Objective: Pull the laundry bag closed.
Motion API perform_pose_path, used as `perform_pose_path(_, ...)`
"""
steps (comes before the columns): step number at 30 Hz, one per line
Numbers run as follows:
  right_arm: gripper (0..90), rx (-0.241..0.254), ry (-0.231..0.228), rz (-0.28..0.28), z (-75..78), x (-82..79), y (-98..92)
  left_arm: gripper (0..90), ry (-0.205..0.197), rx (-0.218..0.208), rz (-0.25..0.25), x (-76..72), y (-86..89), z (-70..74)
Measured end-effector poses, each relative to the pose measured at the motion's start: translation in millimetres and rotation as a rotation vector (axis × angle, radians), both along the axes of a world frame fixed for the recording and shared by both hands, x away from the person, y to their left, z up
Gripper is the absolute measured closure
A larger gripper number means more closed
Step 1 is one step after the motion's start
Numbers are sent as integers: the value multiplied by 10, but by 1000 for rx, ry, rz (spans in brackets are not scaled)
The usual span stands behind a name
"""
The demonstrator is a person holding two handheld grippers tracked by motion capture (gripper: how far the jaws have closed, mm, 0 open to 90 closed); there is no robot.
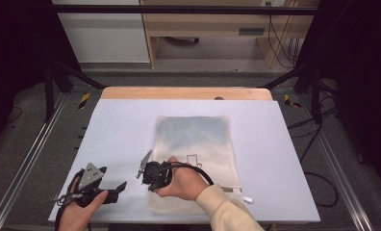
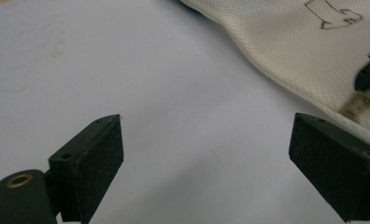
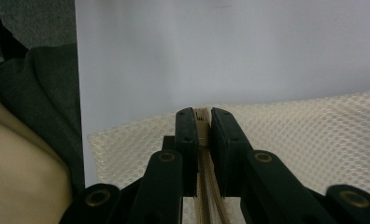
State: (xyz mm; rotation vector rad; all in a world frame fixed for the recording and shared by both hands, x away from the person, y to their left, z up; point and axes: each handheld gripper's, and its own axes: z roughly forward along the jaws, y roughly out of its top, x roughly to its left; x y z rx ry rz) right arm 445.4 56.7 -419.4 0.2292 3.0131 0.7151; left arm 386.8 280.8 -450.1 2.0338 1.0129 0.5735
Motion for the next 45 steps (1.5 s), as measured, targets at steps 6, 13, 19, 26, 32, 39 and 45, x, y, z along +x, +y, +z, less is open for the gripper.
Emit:
perform_pose_path(6, 818, 14, -7, 6, 34, 11, -10, 88, 24, -3, -37, -80, -89, -13)
perform_pose_path(13, 819, 40, -6, 6, 41, 24, -38, 64, 49, -28, -49, -86, -134, -42)
perform_pose_path(19, 819, 44, -13, 9, 60, 21, -49, 62, 65, -67, -71, -105, -201, -22)
perform_pose_path(26, 818, 38, -26, 15, 77, 17, -33, 62, 78, -104, -116, -145, -336, -16)
perform_pose_path(32, 818, 39, -33, 14, 105, 31, -32, 62, 90, -117, -133, -151, -425, -20)
perform_pose_path(39, 818, 33, -37, 15, 102, 25, -20, 63, 82, -138, -135, -156, -481, -7)
perform_pose_path(45, 818, 41, -36, 15, 120, 18, -34, 102, 84, -143, -148, -132, -545, -27)
